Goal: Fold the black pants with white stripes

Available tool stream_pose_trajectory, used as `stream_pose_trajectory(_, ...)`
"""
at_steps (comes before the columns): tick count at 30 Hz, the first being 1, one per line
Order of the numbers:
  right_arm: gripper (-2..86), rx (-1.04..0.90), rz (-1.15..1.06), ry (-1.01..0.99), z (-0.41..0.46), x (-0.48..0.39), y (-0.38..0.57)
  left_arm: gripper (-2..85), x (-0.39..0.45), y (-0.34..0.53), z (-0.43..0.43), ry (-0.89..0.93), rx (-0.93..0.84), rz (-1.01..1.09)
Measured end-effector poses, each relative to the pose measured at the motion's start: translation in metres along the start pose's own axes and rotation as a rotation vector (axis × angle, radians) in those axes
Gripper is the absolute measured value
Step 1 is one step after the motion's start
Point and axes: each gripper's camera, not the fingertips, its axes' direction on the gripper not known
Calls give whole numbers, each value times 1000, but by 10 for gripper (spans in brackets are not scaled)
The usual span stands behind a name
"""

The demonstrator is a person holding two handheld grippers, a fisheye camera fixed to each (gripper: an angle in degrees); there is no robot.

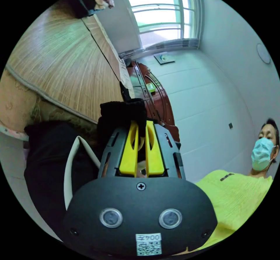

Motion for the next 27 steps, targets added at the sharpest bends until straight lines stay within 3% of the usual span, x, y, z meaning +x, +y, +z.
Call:
stream_pose_trajectory(3, 158, -37, -12, 41, -3, 3, -10, 41, 2, 22, 21, 8, -38, 61)
stream_pose_trajectory(7, 146, -71, -32, 97, -7, 12, -23, 39, 2, 54, 45, 11, -79, 151)
stream_pose_trajectory(17, 117, -99, 57, -5, -54, 89, -36, 38, 21, 156, 93, 100, -235, 472)
stream_pose_trajectory(27, 123, -168, 70, -162, -87, 152, -63, 37, 26, 271, 160, 193, -345, 623)
